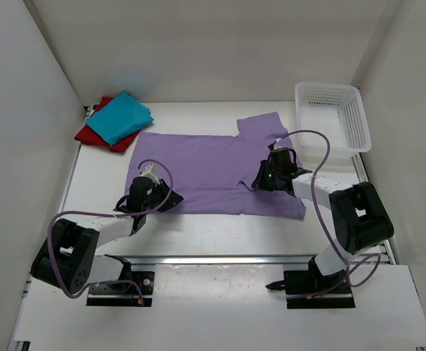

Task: Fold and stack the t-shirts
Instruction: Fold the flattened tshirt in 1/3 of the way

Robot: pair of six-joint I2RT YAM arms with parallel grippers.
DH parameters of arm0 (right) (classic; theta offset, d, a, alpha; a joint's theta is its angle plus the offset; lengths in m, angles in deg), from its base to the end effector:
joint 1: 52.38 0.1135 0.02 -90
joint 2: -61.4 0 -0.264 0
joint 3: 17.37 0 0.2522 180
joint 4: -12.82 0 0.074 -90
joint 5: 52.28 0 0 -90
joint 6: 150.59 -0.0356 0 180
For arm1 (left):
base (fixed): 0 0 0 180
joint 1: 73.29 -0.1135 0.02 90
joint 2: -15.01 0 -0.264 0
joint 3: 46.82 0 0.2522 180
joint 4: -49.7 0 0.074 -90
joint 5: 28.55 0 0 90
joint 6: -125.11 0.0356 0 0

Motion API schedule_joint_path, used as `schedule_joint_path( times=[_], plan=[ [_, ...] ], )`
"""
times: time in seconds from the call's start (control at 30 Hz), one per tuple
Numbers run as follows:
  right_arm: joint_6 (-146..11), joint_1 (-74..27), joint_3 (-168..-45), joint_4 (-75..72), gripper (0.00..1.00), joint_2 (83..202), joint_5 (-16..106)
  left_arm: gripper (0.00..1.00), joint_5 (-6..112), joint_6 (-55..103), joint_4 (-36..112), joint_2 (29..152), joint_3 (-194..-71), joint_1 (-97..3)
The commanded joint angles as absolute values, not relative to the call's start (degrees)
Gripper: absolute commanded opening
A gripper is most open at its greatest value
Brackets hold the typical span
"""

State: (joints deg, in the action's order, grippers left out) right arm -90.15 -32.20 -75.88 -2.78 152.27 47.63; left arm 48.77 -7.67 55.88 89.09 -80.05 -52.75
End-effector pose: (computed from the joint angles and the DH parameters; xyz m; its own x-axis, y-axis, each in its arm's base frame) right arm 0.2889 0.1127 0.1615 -0.8274 0.2137 -0.5194 -0.0458 0.8961 0.4415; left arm 0.2106 -0.0872 0.1406 -0.7383 -0.4310 -0.5188 0.0135 0.7596 -0.6502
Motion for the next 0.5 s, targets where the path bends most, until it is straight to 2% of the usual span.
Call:
schedule_joint_path(
  times=[0.0,0.33,0.47],
  plan=[
    [-89.51,-32.08,-80.17,-3.13,0.0,153.86,46.16,0.19,47.57,-7.96,58.26,89.18,-79.48,-52.46],
    [-84.33,-31.12,-97.92,-8.48,0.01,166.68,39.13,0.19,47.57,-8.75,59.05,89.88,-79.3,-50.79],
    [-83.89,-31.03,-103.73,-8.24,0.15,169.68,40.97,0.19,48.27,-8.83,58.18,89.98,-80.09,-49.91]
  ],
)
